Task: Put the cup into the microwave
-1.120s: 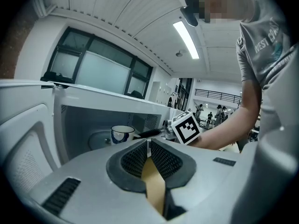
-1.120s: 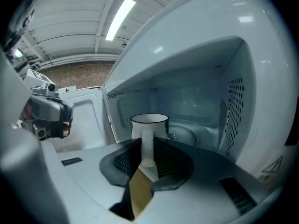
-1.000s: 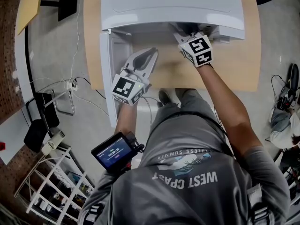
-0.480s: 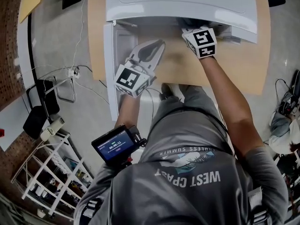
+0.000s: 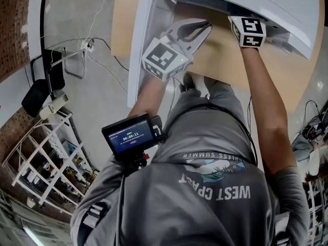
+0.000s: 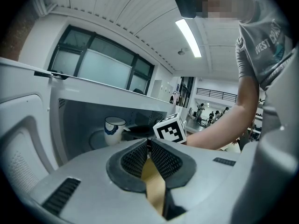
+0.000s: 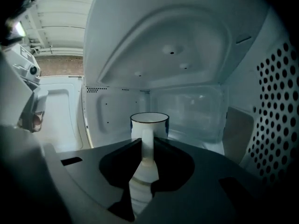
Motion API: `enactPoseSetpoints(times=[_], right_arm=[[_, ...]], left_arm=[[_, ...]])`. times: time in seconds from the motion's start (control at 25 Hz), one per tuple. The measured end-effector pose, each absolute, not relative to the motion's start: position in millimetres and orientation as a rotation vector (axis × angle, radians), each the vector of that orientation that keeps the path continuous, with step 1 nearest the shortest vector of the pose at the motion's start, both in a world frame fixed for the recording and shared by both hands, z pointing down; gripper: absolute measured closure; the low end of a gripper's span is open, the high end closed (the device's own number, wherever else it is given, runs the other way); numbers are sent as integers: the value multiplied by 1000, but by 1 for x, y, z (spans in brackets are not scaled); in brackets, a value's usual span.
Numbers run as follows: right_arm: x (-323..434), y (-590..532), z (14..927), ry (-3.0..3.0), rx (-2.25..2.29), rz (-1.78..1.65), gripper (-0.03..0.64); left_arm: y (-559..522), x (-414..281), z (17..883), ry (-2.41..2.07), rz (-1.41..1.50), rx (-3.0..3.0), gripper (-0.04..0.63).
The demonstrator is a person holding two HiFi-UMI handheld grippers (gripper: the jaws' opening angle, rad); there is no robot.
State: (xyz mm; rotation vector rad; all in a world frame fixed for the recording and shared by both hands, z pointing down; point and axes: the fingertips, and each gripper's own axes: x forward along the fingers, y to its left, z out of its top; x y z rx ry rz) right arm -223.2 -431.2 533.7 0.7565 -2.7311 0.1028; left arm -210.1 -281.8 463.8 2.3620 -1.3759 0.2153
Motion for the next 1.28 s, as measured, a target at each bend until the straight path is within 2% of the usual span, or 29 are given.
enactPoseSetpoints(times=[0.32,0.4,0.48,1.0,1.12,1.2,1.28], right_arm=[[-221,-431,535,-2722,740,124,542],[-221,-429,535,-2728,730,139,493],[-218,-426,537,-2725,732,160,476],[-196,-402,530,-2725,750,214,476],[-196,-397,526,-2735,733,224,489],[-197,-392,524,-2742,723,228,540],[-194,-386,521,-2746,718,228,561]], left_arm=[[-284,-208,459,-1372,205,2380,572],[-283,-207,460,-1364,208,2386,572],[-281,-205,461,-1356,213,2392,572],[-270,-198,442,-1361,199,2456,572],[-266,-199,440,-1358,198,2472,572],[-262,-200,440,-1356,199,2481,572],[-257,-197,438,-1352,201,2491,572]])
